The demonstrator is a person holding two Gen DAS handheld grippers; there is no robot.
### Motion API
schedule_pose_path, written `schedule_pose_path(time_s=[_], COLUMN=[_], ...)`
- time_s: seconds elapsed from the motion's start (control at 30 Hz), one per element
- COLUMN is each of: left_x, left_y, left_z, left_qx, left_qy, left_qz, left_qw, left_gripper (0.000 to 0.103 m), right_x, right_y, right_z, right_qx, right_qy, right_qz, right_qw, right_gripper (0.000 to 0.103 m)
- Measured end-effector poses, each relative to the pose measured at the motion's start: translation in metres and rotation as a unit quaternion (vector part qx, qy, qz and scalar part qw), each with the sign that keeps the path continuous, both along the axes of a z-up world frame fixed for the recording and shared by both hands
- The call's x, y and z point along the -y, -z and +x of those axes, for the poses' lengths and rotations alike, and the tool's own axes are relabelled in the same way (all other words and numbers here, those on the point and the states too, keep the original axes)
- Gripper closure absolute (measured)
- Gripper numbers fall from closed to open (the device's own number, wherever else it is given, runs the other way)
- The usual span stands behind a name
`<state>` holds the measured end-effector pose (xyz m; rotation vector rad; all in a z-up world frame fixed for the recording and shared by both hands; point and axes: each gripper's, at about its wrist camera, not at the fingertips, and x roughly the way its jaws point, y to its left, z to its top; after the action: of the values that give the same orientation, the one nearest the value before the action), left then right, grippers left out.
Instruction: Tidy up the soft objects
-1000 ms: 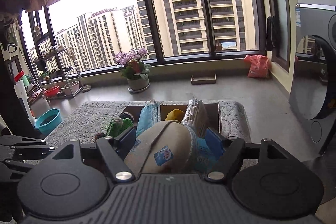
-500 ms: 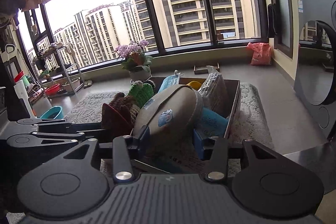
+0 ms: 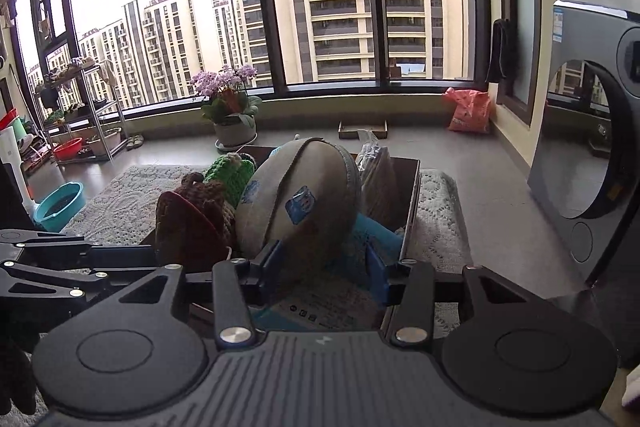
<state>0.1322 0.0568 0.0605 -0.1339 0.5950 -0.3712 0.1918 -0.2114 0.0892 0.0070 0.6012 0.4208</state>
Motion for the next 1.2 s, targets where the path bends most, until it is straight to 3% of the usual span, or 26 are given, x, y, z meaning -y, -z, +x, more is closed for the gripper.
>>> schedule_pose_path(time_s=[0.07,0.13,0.2,0.3,0.43,0.6,0.67,0.7,0.8,1.2], left_x=[-0.002,-0.007,-0.011,-0.012,-0.005,0.009,0.016,0.02,0.029,0.039], left_y=[-0.005,-0.01,-0.01,0.006,0.038,0.046,0.046,0.047,0.05,0.052], left_z=[-0.007,-0.021,-0.042,-0.073,-0.097,-0.112,-0.113,-0.114,-0.118,-0.123], left_qx=[0.0,0.006,0.002,-0.033,-0.085,-0.067,-0.066,-0.064,-0.046,-0.016], left_qy=[0.002,-0.006,-0.022,-0.036,-0.041,-0.096,-0.099,-0.097,-0.105,-0.139], left_qz=[-0.006,0.006,0.049,0.104,0.125,0.125,0.121,0.122,0.127,0.122], left_qw=[1.0,0.9999,0.9985,0.9934,0.9877,0.9852,0.9855,0.9857,0.9852,0.9826], left_gripper=[0.065,0.065,0.065,0.065,0.063,0.063,0.061,0.054,0.046,0.045], right_x=[0.005,0.009,0.009,0.006,-0.004,-0.02,-0.024,-0.024,-0.017,-0.018], right_y=[0.0,-0.002,-0.003,0.004,0.028,0.06,0.065,0.066,0.068,0.073], right_z=[-0.011,-0.035,-0.062,-0.098,-0.122,-0.129,-0.131,-0.13,-0.127,-0.139], right_qx=[0.0,0.023,0.043,0.03,-0.03,-0.075,-0.061,-0.062,-0.07,-0.033], right_qy=[0.012,0.019,0.028,0.042,0.052,0.056,0.072,0.081,0.091,0.118], right_qz=[-0.002,-0.018,-0.041,-0.063,-0.061,-0.076,-0.089,-0.089,-0.071,-0.064], right_qw=[1.0,0.999,0.998,0.997,0.996,0.993,0.992,0.991,0.991,0.99], right_gripper=[0.053,0.034,0.023,0.016,0.016,0.014,0.001,0.0,0.0,0.0])
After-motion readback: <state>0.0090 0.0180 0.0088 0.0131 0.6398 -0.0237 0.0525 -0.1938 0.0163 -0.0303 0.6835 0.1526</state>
